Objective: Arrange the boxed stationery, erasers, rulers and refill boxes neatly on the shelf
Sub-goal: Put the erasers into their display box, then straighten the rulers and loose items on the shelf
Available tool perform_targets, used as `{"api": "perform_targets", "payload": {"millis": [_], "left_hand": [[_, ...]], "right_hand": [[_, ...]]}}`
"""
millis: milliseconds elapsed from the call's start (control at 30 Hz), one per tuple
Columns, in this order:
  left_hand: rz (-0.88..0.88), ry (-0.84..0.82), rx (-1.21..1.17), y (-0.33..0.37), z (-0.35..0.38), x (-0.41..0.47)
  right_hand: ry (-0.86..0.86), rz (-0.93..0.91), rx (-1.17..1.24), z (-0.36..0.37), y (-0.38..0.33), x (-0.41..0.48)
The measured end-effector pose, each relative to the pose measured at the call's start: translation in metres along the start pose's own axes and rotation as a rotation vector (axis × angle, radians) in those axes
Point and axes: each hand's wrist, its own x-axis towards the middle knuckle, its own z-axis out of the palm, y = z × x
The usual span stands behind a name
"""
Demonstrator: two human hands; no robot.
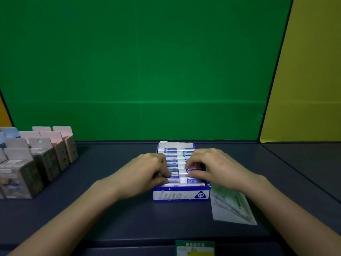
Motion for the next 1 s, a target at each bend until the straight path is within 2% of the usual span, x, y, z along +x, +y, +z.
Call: {"api": "perform_targets", "payload": {"millis": [100,167,267,300,400,500,633,900,1000], "left_hand": [[0.006,-0.020,-0.007,-0.003,0.000,0.000],[0.002,-0.008,-0.028,-0.004,-0.001,-0.001],[-0.002,0.099,-0.082,-0.003,-0.002,-0.006],[-0.006,0.143,-0.103,-0.002,-0.001,-0.009],[-0.009,0.236,-0.126,-0.001,0.002,-0.016],[-0.038,0.299,-0.137,-0.004,0.003,-0.020],[-0.106,0.372,-0.155,-0.007,0.005,-0.025],[-0.228,0.427,-0.159,0.002,0.010,-0.043],[-0.296,0.448,-0.137,0.006,0.014,-0.050]], "right_hand": [[0.013,0.031,0.006,-0.003,0.000,-0.003],[0.127,0.122,0.083,-0.012,0.002,-0.011],[0.312,0.324,0.134,-0.025,0.012,-0.030],[0.296,0.410,0.120,-0.026,0.016,-0.040],[0.089,0.671,0.046,-0.015,0.014,-0.066],[-0.022,0.806,-0.030,0.002,-0.001,-0.075],[-0.049,0.851,-0.130,0.012,-0.018,-0.071],[-0.115,0.870,0.191,-0.003,-0.006,-0.071],[-0.124,0.834,0.234,-0.008,0.000,-0.073]]}}
